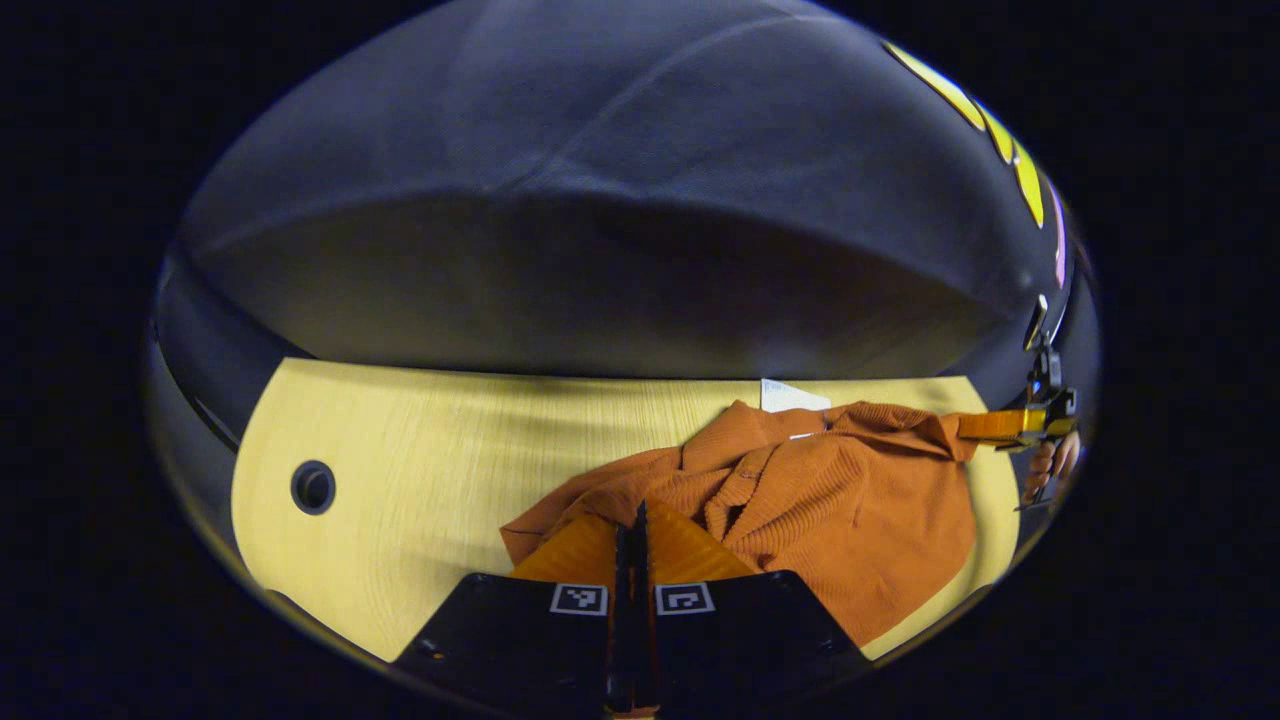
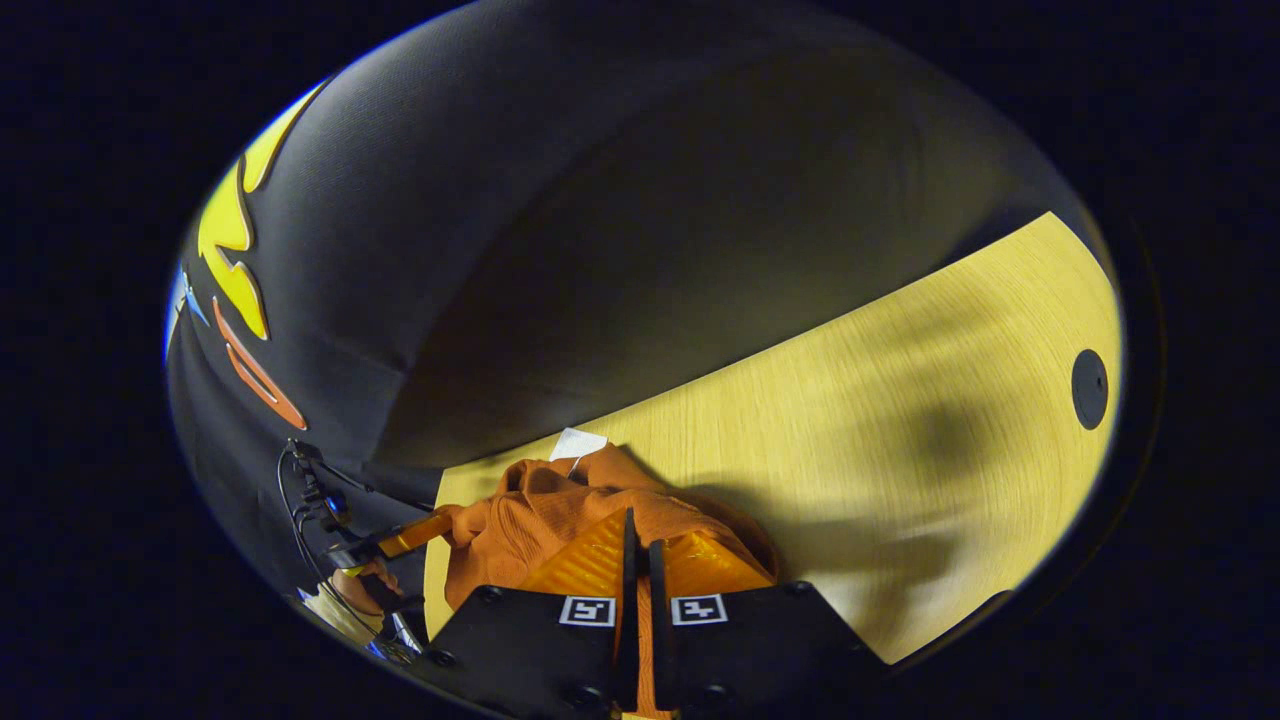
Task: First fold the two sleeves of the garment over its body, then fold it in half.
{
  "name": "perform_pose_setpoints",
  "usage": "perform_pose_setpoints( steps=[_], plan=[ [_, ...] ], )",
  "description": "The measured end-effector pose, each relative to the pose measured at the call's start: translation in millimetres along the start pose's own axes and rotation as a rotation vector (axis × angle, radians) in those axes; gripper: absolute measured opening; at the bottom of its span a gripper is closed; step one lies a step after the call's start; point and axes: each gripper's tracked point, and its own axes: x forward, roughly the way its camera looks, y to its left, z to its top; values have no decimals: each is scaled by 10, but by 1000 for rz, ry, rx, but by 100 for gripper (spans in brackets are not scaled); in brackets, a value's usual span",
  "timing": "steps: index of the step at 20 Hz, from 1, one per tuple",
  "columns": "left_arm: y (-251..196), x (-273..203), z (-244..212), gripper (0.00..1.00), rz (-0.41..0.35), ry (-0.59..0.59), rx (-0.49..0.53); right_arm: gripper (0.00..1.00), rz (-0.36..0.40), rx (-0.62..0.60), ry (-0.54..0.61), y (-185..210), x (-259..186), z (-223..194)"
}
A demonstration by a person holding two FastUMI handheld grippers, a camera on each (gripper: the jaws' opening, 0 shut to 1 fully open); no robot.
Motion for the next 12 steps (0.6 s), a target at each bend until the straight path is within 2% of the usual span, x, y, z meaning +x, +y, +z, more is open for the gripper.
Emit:
perform_pose_setpoints(
  steps=[4,5,6,7,8,9,10,11,12],
  plan=[
    [-96,-43,62,9,-78,-19,-79,19,41,56,-22,182,54,-21],
    [-120,-34,69,0,-90,-21,-82,31,32,50,-25,167,67,-22],
    [-178,-26,56,14,-113,-14,-86,23,42,47,-22,191,81,-51],
    [-227,-1,18,27,-125,3,-90,37,46,48,-17,235,67,-72],
    [-263,9,16,32,-128,7,-95,51,36,50,-17,238,65,-89],
    [-321,3,44,33,-146,-2,-112,45,41,54,-21,258,54,-74],
    [-391,25,62,65,-176,-9,-132,41,46,58,-26,288,29,-63],
    [-432,55,25,58,-189,4,-135,61,41,61,-26,281,58,-69],
    [-400,82,-72,60,-164,42,-109,63,40,64,-27,271,35,-46]
  ],
)
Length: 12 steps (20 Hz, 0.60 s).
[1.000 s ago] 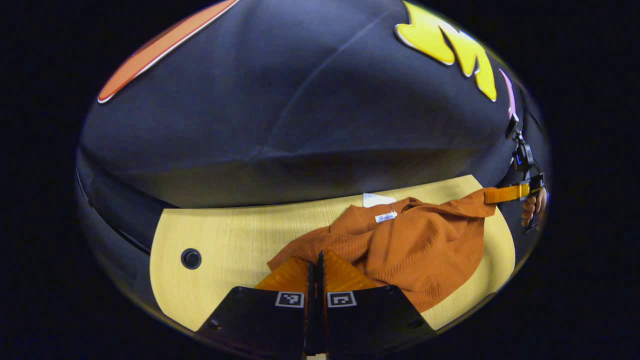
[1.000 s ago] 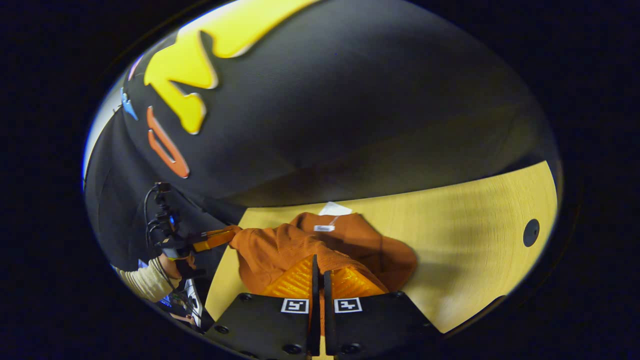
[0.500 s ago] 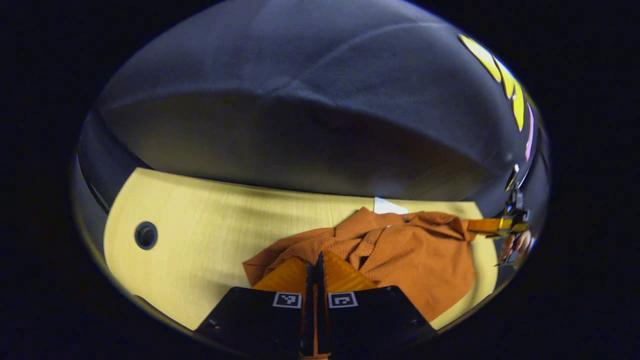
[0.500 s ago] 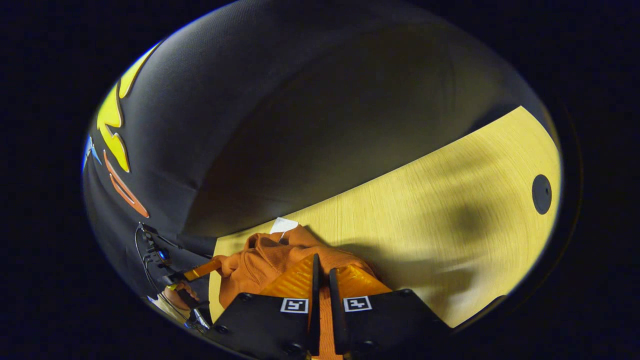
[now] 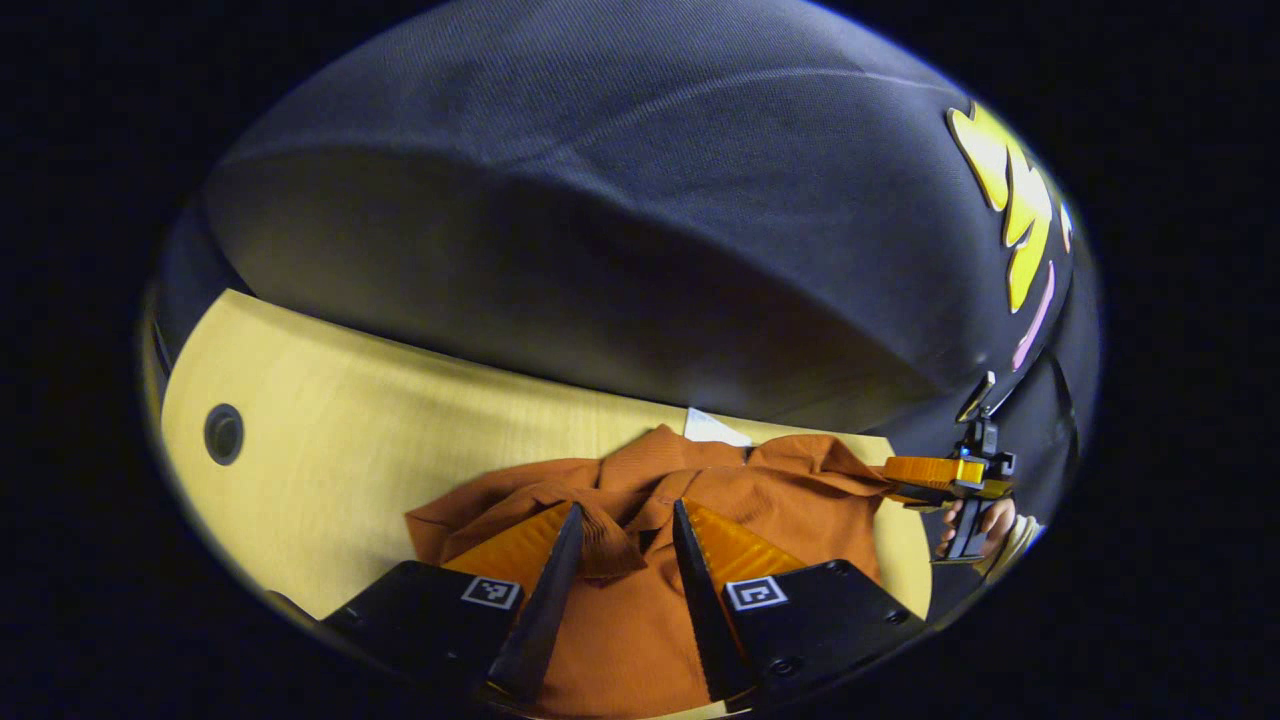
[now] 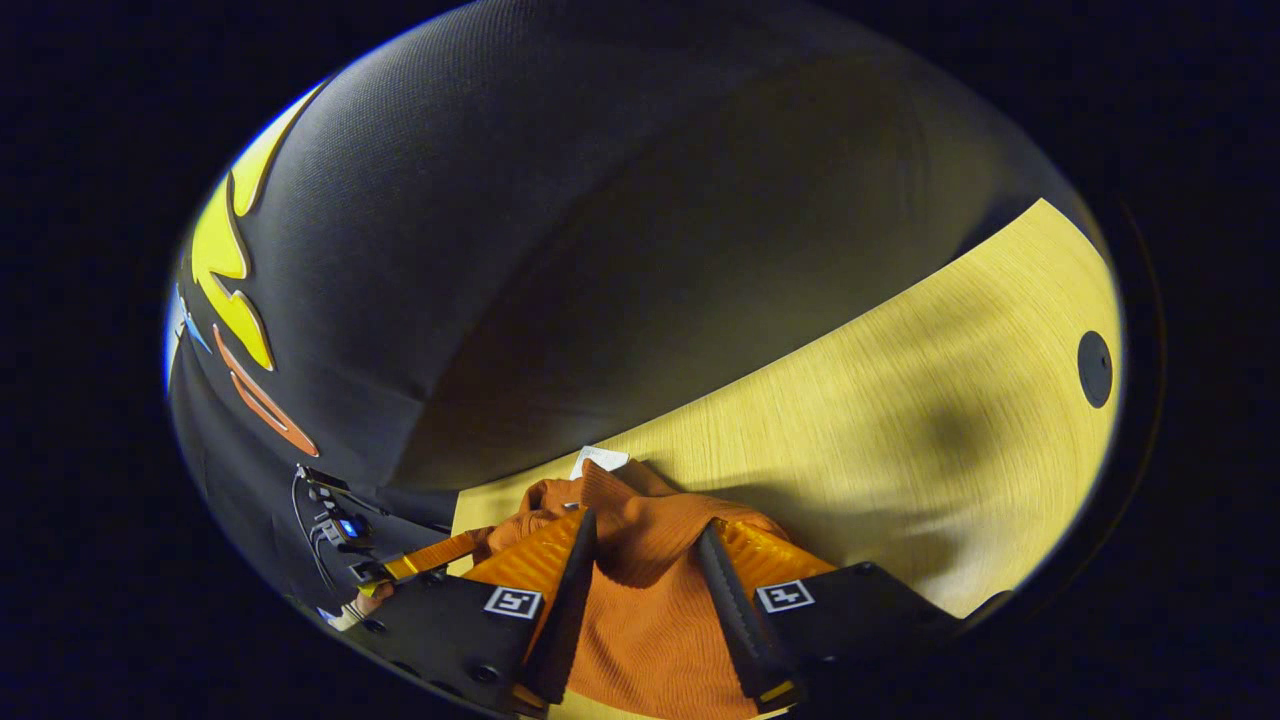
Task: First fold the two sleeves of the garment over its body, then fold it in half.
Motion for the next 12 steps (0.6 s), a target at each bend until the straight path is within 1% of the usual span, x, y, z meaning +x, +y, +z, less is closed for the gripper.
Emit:
perform_pose_setpoints(
  steps=[1,3,4,5,8,10,11,12],
  plan=[
    [81,43,-114,69,38,48,31,68,-3,1,3,5,-11,-37],
    [155,63,-301,71,103,138,62,68,-2,-9,7,6,-14,-42],
    [198,97,-361,84,113,150,61,68,-3,-15,9,7,-2,-60],
    [183,126,-334,75,109,132,52,68,0,-19,10,17,-11,-58],
    [32,169,-158,78,41,51,14,68,21,-23,9,73,-83,-36],
    [19,165,77,81,32,-53,-4,68,29,-32,-10,118,-180,31],
    [7,130,245,85,34,-123,-14,68,32,-37,-23,178,-241,37],
    [-29,125,409,77,21,-193,-28,68,31,-45,-43,207,-301,99]
  ],
)
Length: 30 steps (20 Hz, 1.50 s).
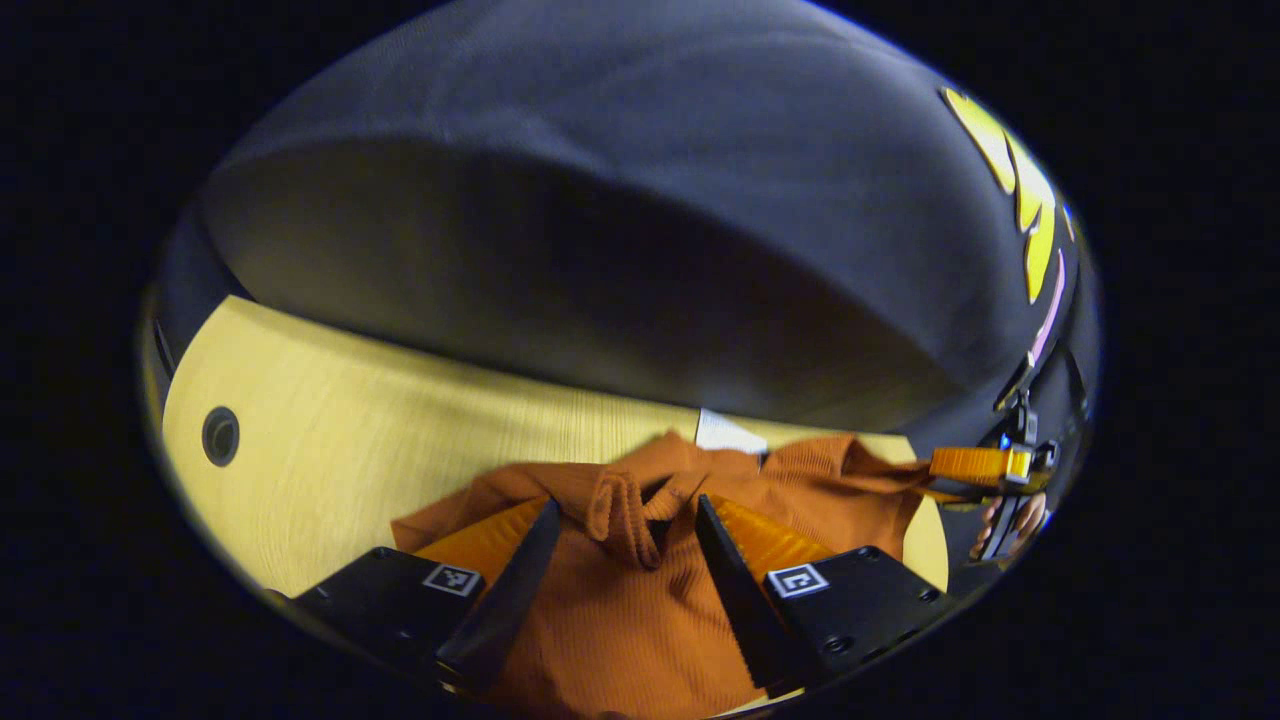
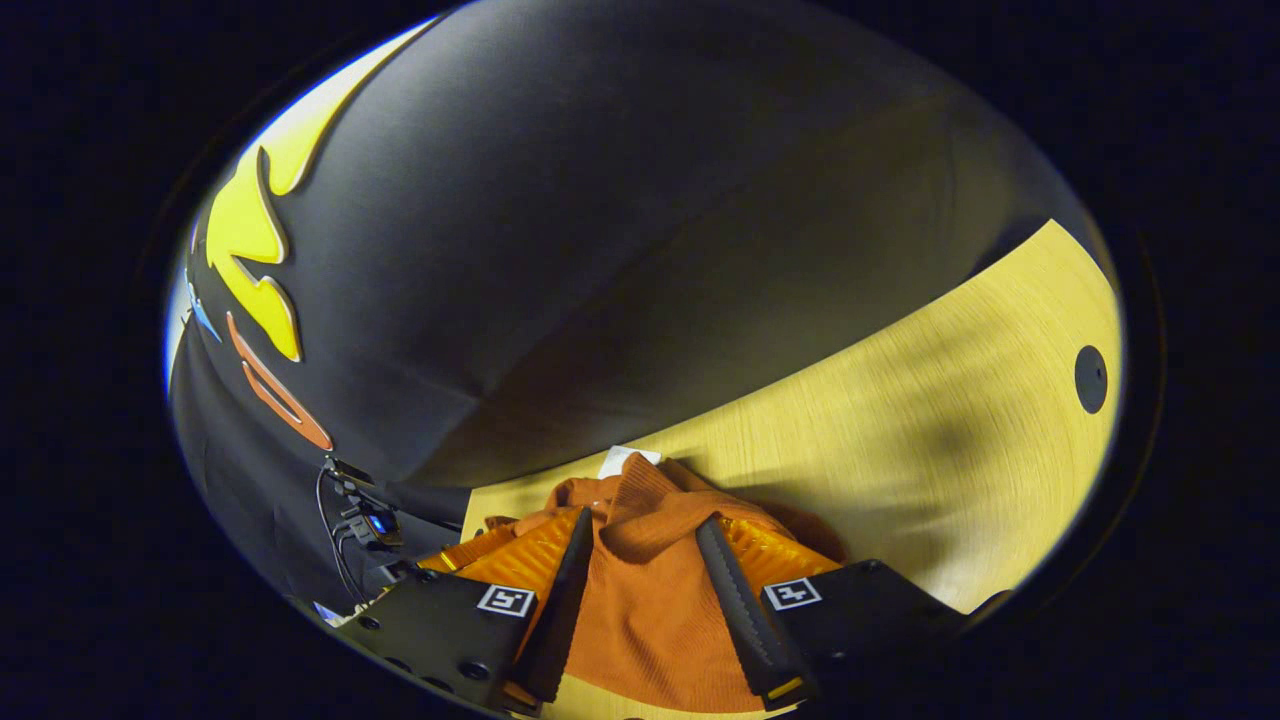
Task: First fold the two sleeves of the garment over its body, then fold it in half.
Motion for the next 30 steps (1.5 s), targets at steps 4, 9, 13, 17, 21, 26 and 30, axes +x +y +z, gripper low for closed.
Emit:
perform_pose_setpoints(
  steps=[4,9,13,17,21,26,30],
  plan=[
    [240,-167,338,98,78,-133,63,69,-36,-111,-110,194,-284,47],
    [375,-955,663,99,248,-199,131,96,-151,-410,-235,511,-802,250],
    [171,-1938,839,99,283,-344,198,94,-228,-596,-383,944,-1463,191],
    [-252,-2904,688,98,308,-445,288,98,-310,-728,-528,1218,-2304,-29],
    [-560,-3621,126,98,313,-448,267,98,-304,-720,-622,1343,-3022,-527],
    [-685,-4134,-593,98,340,-417,265,94,-296,-757,-624,1237,-3551,-1202],
    [-744,-4332,-832,98,340,-413,239,96,-275,-747,-553,1150,-3607,-1590]
  ],
)
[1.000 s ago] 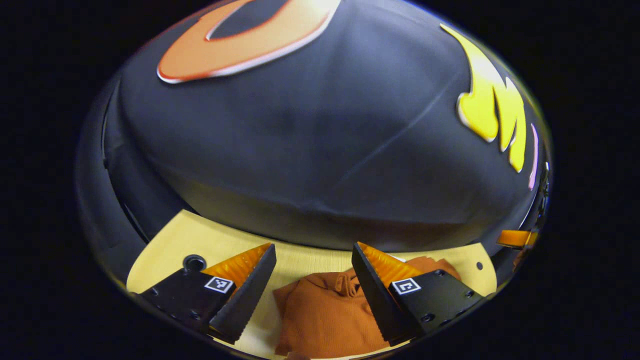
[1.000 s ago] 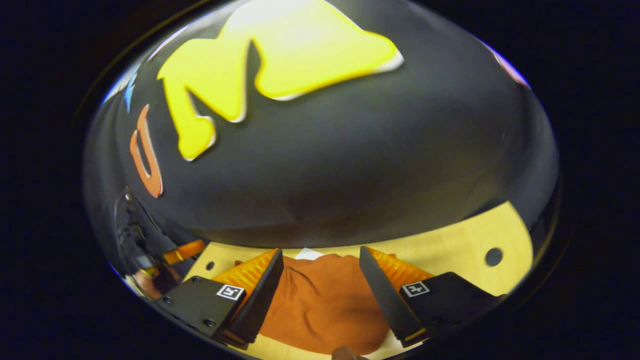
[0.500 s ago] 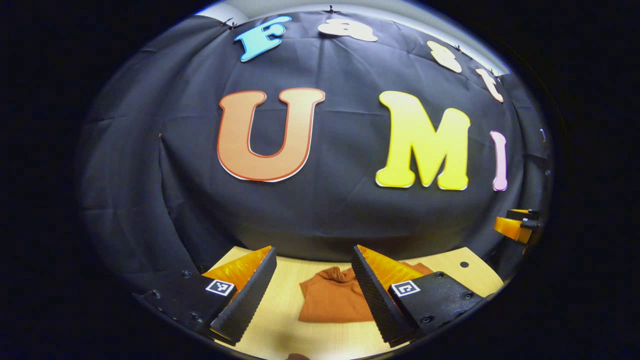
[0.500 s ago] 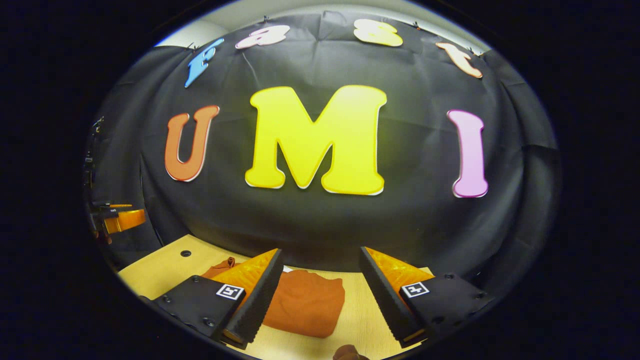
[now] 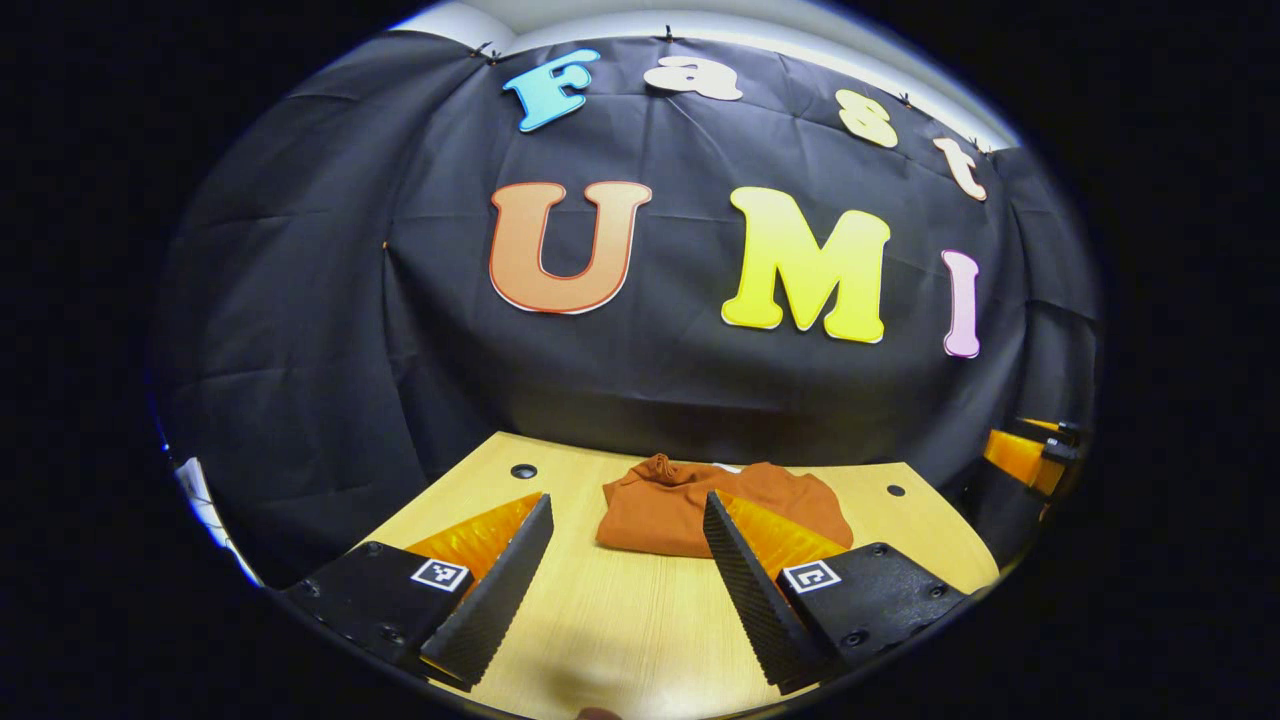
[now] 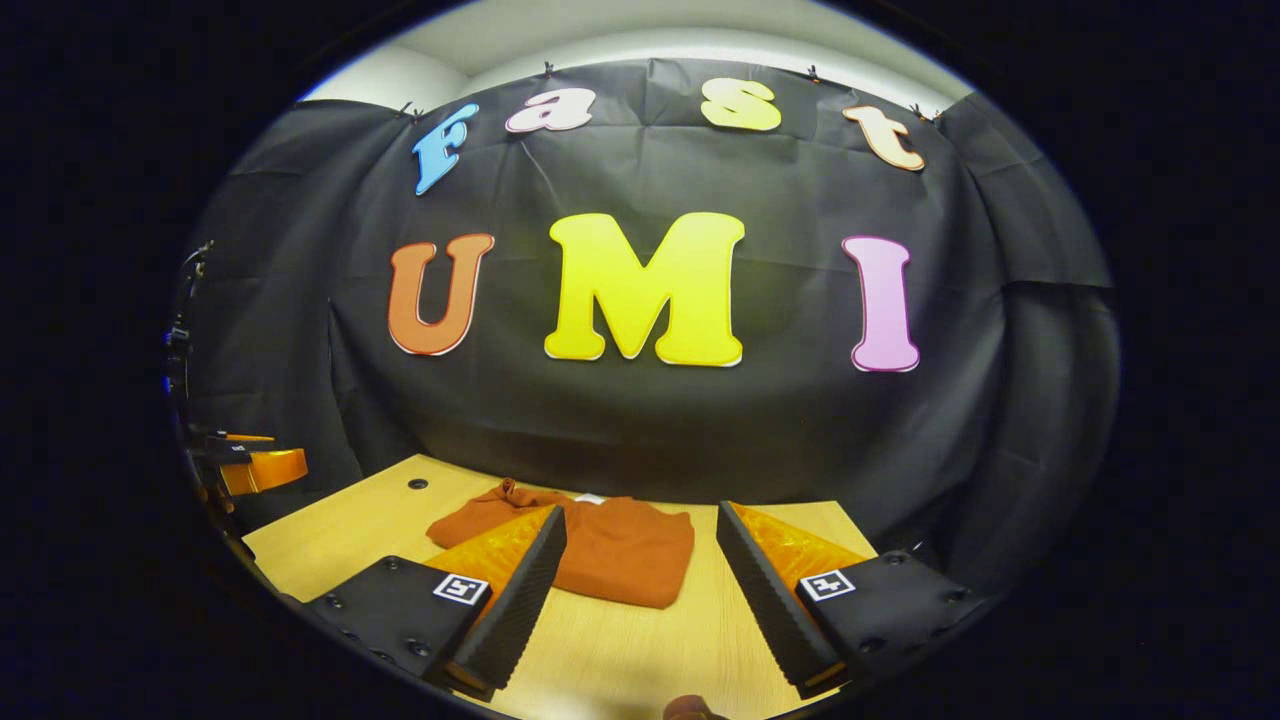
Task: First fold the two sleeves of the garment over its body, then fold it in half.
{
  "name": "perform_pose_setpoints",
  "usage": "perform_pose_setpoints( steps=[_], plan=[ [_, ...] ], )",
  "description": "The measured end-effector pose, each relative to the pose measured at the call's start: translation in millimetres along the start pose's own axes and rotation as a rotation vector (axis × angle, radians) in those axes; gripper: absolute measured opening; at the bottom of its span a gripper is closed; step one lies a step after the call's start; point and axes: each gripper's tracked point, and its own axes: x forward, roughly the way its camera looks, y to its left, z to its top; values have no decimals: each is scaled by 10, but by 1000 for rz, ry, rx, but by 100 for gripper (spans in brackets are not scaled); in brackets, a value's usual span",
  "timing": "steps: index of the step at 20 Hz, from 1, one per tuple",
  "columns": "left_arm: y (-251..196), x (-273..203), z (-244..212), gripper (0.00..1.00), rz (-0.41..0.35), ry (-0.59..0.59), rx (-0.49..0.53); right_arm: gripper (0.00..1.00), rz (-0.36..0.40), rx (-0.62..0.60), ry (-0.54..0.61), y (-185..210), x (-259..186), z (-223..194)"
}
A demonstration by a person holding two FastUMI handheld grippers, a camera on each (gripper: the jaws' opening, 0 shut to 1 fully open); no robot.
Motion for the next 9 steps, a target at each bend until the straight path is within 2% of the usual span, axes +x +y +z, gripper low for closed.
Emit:
perform_pose_setpoints(
  steps=[1,2,9],
  plan=[
    [18,-20,11,98,14,-5,8,94,13,-2,6,35,-11,-22],
    [39,-14,23,98,26,-11,13,97,20,3,4,60,0,-16],
    [17,-21,-7,98,29,-9,0,97,47,24,16,131,41,-55]
  ],
)
